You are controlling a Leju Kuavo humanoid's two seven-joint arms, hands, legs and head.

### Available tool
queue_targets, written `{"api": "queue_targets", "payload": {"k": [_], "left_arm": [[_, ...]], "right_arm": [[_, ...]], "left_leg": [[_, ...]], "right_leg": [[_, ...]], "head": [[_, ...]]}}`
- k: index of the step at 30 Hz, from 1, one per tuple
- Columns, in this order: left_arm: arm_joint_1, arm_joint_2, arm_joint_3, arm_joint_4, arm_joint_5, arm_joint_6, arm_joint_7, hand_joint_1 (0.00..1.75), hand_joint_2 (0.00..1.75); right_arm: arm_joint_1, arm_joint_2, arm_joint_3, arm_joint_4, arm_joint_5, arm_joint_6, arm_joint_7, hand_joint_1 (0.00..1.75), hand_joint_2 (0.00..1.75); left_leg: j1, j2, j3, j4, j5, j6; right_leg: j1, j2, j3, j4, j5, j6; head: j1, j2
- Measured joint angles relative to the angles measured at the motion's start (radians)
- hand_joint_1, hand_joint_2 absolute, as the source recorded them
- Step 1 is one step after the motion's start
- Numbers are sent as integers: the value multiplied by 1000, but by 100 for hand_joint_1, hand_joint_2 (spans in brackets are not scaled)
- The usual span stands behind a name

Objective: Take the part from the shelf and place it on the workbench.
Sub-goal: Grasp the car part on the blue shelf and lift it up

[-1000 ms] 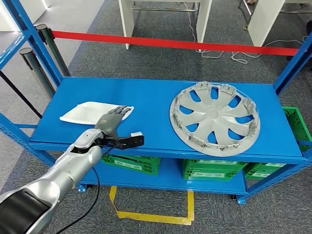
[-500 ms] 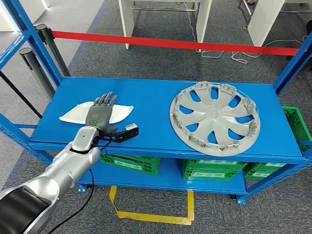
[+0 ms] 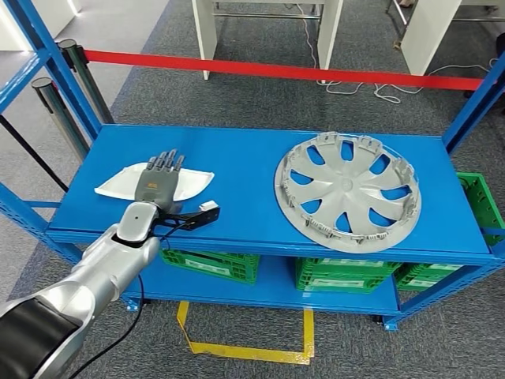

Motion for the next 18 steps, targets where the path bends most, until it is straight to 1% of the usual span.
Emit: {"api": "queue_targets", "payload": {"k": [2,3,11,16,17,18], "left_arm": [[-13,-2,6,13,-19,-85,20,0,175],[-16,-2,9,17,-19,-110,20,0,175],[-19,-2,14,30,-21,-160,31,0,175],[-21,-1,19,34,-21,-167,34,0,175],[-21,-1,19,35,-22,-168,34,19,175],[-22,-1,19,36,-22,-170,34,62,175]], "right_arm": [[0,0,0,0,1,0,0,0,0],[0,0,0,0,2,0,0,0,0],[0,0,0,0,7,3,-5,0,0],[0,0,0,0,5,3,-7,0,0],[0,0,0,0,5,3,-7,0,0],[0,0,0,0,5,3,-8,0,0]], "left_leg": [[0,0,0,0,0,0],[0,0,0,0,0,0],[0,0,0,0,0,0],[0,0,0,0,0,0],[0,0,0,0,0,0],[0,0,0,0,0,0]], "right_leg": [[0,0,0,0,0,0],[0,0,0,0,0,0],[0,0,0,0,0,0],[0,0,0,0,0,0],[0,0,0,0,0,0],[0,0,0,0,0,0]], "head": [[0,0],[0,0],[0,0],[0,0],[0,0],[0,0]]}}
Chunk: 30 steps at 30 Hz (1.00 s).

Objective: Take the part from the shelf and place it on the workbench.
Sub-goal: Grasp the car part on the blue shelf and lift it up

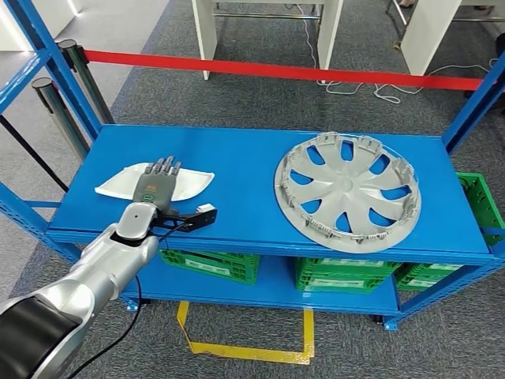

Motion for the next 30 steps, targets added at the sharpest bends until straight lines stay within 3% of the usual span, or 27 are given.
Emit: {"api": "queue_targets", "payload": {"k": [2,3,12,24,30], "left_arm": [[0,1,2,2,-2,-4,0,149,175],[0,2,3,4,-3,-5,1,174,175],[2,8,14,20,-30,-15,18,175,175],[3,35,5,31,-137,-4,74,175,175],[13,59,-6,32,-189,68,109,175,175]], "right_arm": [[0,0,0,0,-1,0,0,0,0],[0,0,0,0,-2,-1,0,0,0],[1,0,0,0,-5,-6,4,0,0],[3,0,0,0,-4,-36,-79,0,0],[4,0,0,0,-1,-42,-85,0,0]], "left_leg": [[0,0,0,0,0,0],[0,0,0,0,0,0],[0,0,0,0,0,0],[0,0,-1,0,0,0],[0,0,-1,0,0,0]], "right_leg": [[0,0,0,0,0,0],[0,0,0,0,0,0],[0,0,0,0,0,0],[0,0,-1,0,0,0],[0,0,-1,0,0,0]], "head": [[0,0],[0,0],[0,0],[0,0],[0,0]]}}
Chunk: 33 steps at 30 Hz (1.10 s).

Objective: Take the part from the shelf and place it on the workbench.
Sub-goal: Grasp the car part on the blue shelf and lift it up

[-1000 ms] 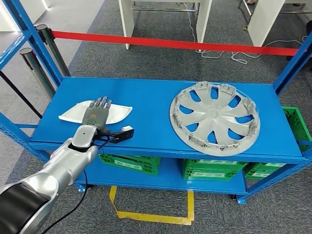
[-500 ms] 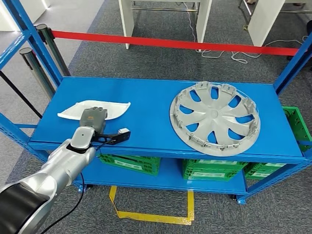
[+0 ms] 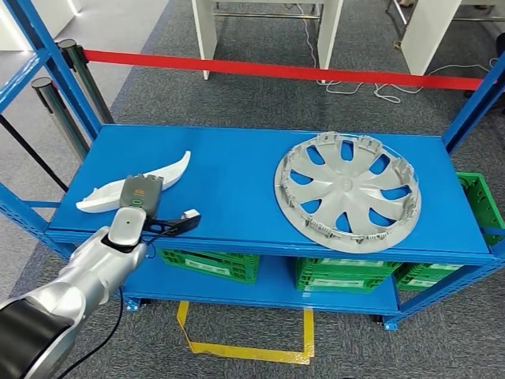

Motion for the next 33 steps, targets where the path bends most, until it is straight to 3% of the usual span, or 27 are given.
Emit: {"api": "queue_targets", "payload": {"k": [5,7,12,20,27,30,33], "left_arm": [[-2,25,-55,0,-30,197,49,175,175],[-6,29,-56,0,-30,231,47,175,175],[-3,39,-52,-34,-32,277,36,175,175],[24,55,20,-260,-33,300,-8,175,175],[34,59,45,-319,-33,300,-11,175,175],[56,58,62,-370,-25,300,-60,175,175],[119,33,117,-501,27,301,-205,175,175]], "right_arm": [[0,0,0,0,7,-8,0,0,0],[0,-1,0,0,9,-9,0,0,0],[1,-3,0,0,19,-12,0,0,0],[2,-7,0,0,31,-15,0,0,0],[2,-8,0,0,31,-15,0,0,0],[2,-9,1,0,38,-18,0,0,0],[3,-10,5,0,54,-19,-15,0,0]], "left_leg": [[0,0,0,0,0,0],[0,0,0,0,0,0],[0,0,0,0,0,0],[0,0,0,0,0,0],[0,0,0,0,0,0],[0,0,0,0,0,0],[0,0,0,0,0,0]], "right_leg": [[0,0,0,0,0,0],[0,0,0,0,0,0],[0,0,0,0,0,0],[0,0,0,0,0,0],[0,0,0,0,0,0],[0,0,0,0,0,0],[0,0,-1,0,0,0]], "head": [[0,0],[0,0],[0,0],[0,0],[0,0],[0,0],[0,0]]}}
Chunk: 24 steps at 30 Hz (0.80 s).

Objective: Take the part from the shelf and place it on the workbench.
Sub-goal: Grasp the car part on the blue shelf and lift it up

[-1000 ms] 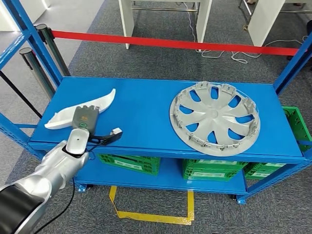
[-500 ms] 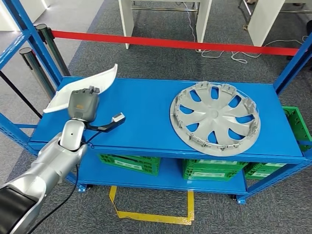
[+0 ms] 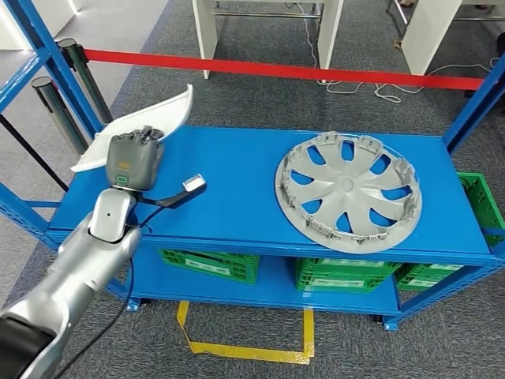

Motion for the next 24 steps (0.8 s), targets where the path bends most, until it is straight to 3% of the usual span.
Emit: {"api": "queue_targets", "payload": {"k": [4,7,16,21,22,24], "left_arm": [[119,-78,92,-203,200,1,-257,175,175],[234,-112,105,-370,418,1,-369,175,175],[571,-86,51,-800,984,-59,-565,175,175],[731,-73,53,-900,1065,-128,-643,175,175],[751,-70,54,-909,1068,-140,-652,175,175],[779,-65,57,-923,1076,-155,-659,175,175]], "right_arm": [[2,0,25,0,37,-27,-71,0,0],[6,-1,37,0,42,-96,-132,0,0],[13,-6,69,-3,64,-432,-302,0,0],[21,-4,64,-4,15,-406,-280,0,0],[23,-5,61,-4,8,-392,-277,0,0],[26,-5,56,-6,0,-375,-274,0,0]], "left_leg": [[-1,0,0,0,-1,1],[-2,1,-1,1,-2,2],[-5,1,-2,4,-5,7],[-5,2,-5,1,4,22],[-2,3,-4,-6,12,28],[4,6,-7,-19,24,38]], "right_leg": [[-1,1,0,0,0,0],[-2,2,0,-2,0,1],[-5,1,0,-4,1,5],[-8,1,0,-6,5,21],[-7,1,-5,0,-4,24],[-7,1,-35,65,-57,27]], "head": [[0,0],[0,0],[0,0],[0,0],[0,0],[4,0]]}}
